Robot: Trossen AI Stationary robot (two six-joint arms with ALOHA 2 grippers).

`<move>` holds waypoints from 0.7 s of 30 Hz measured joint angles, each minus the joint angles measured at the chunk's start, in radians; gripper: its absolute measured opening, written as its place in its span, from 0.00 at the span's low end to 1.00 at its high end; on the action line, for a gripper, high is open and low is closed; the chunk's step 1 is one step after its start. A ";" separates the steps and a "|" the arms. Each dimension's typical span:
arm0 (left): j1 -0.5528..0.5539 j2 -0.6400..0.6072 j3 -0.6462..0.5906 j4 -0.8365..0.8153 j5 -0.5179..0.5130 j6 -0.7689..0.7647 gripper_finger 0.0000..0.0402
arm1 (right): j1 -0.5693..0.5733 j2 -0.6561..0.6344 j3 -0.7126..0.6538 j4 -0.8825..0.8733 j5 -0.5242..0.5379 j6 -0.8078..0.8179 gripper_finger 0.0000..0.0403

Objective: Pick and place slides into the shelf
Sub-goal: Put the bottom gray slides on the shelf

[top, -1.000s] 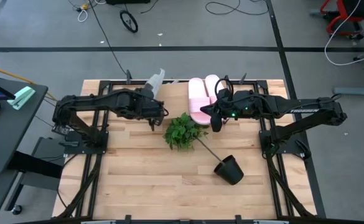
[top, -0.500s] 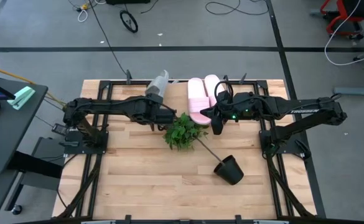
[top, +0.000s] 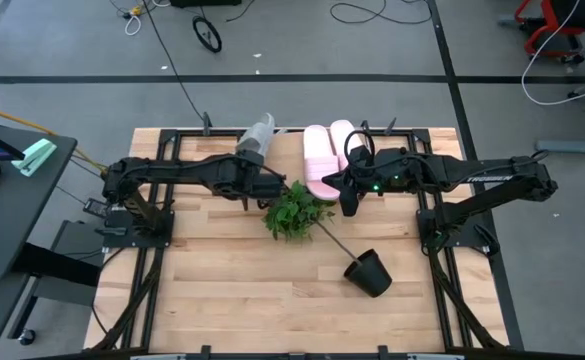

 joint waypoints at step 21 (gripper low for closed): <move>-0.017 0.006 -0.005 0.038 -0.021 -0.124 0.14 | 0.000 0.000 0.000 -0.013 -0.043 -0.041 0.03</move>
